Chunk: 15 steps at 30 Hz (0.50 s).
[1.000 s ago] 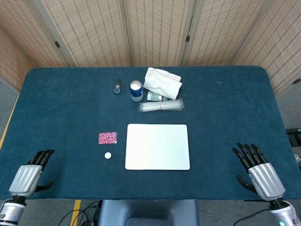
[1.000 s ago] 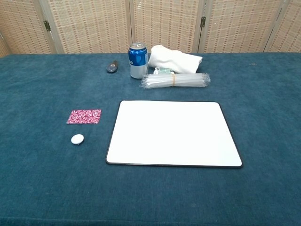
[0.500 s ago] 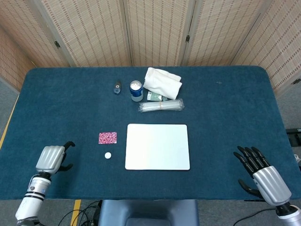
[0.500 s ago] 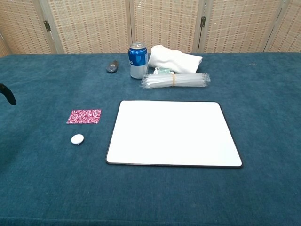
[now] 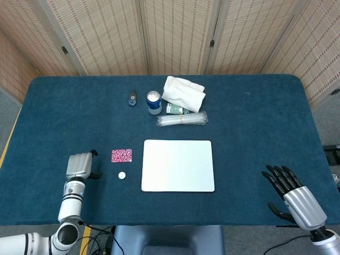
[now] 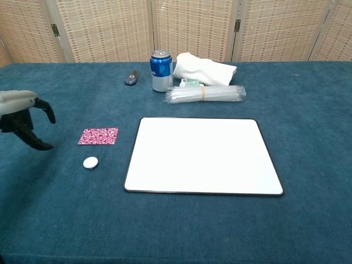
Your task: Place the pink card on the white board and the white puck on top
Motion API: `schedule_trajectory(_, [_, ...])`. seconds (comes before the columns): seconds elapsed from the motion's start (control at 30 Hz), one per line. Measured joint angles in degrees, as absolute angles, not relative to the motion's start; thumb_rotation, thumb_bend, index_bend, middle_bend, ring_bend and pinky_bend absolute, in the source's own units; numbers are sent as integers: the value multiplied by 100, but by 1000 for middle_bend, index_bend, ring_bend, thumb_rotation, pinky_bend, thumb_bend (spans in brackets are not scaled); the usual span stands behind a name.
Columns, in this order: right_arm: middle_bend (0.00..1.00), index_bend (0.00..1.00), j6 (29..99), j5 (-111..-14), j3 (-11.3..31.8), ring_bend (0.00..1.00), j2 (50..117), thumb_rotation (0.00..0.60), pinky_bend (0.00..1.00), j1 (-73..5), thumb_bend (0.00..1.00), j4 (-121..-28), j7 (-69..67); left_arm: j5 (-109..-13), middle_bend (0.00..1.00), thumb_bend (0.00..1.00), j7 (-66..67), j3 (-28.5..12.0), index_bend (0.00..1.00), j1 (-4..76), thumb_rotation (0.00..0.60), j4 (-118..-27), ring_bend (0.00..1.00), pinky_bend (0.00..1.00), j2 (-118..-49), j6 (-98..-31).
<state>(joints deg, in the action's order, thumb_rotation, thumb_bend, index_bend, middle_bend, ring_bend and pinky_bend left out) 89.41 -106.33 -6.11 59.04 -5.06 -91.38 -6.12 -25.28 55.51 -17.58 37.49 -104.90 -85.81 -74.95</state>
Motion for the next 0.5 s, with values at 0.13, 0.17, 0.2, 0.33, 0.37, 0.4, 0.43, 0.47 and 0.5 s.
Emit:
schedule_trajectory(0.13, [0,0,8946,-10691,-645,0,5874,600,0,-526,247,-9112,-725,-2228,999,253,5773,-1898,297,4102,509,-10272,871,960,-8940,-7732])
schedule_trajectory(0.17, [0,0,8952,-10712,-657,0,5861,600,0,-532,247,-9104,-766,-2182,999,253,5801,-1924,297,4159,512,-10212,871,960,-8999,-7788])
schedule_trajectory(0.2, [0,0,8962,-10732,-666,0,5852,600,0,-535,247,-9096,-795,-2125,999,253,5849,-1952,297,4233,514,-10129,871,960,-9069,-7859])
schedule_trajectory(0.33, [0,0,8989,-10801,-703,0,5820,600,0,-550,247,-9065,-896,-1933,999,253,6025,-2021,297,4479,509,-9829,871,960,-9330,-7995])
schedule_trajectory(0.37, [0,0,8990,-10813,-712,0,5809,600,0,-557,247,-9056,-925,-1898,999,253,6057,-2030,297,4527,510,-9758,871,960,-9387,-8014])
schedule_trajectory(0.4, [0,0,8992,-10820,-717,0,5802,600,0,-561,247,-9051,-946,-1866,999,253,6081,-2038,297,4578,515,-9668,871,960,-9456,-8030])
schedule_trajectory(0.43, [0,0,8995,-10827,-723,0,5794,600,0,-564,247,-9047,-969,-1848,999,253,6097,-2040,296,4613,537,-9601,872,960,-9503,-8037])
schedule_trajectory(0.47, [0,0,9005,-10837,-731,0,5782,600,0,-566,247,-9041,-1001,-1837,999,253,6111,-2038,295,4645,561,-9534,871,960,-9546,-8040])
schedule_trajectory(0.5, [0,0,9020,-10844,-736,0,5774,600,0,-565,247,-9036,-1024,-1828,999,253,6127,-2029,295,4685,586,-9442,871,960,-9604,-8036])
